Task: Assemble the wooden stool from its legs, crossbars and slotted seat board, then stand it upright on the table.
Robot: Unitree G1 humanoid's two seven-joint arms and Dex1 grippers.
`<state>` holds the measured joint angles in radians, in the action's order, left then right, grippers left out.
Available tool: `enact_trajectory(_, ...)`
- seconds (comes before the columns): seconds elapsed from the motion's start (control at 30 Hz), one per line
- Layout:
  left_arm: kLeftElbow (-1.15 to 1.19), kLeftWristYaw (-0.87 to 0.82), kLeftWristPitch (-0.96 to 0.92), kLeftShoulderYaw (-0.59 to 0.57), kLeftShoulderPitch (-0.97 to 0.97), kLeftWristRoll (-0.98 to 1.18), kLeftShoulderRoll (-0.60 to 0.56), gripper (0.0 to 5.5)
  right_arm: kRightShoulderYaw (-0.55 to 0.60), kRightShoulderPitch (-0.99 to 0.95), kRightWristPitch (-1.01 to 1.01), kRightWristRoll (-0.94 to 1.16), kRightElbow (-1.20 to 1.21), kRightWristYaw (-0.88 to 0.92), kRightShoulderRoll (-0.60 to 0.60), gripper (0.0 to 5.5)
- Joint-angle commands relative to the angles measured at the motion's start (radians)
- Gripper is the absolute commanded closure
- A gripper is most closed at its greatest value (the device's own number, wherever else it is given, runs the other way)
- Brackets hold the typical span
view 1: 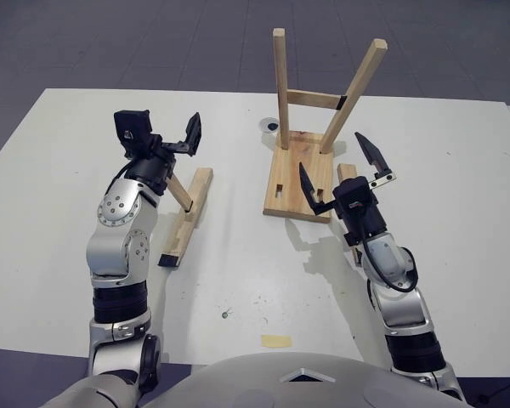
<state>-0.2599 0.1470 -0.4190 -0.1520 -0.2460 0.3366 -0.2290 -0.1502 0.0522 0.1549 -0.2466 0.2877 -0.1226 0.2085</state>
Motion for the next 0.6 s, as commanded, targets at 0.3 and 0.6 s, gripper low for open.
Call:
enact_trajectory(0.3,-0.079,-0.015,-0.065,-0.072,-0.133,0.031,-0.058,0.11,0.004,0.001,-0.024,0.022,0.011,0.002,-0.019,0.1)
enact_trajectory(0.6,-0.05,0.022,-0.094,0.011,0.033,-0.005,-0.043,0.11,0.013,-0.008,-0.077,0.068,0.041,-0.007,-0.044,0.1)
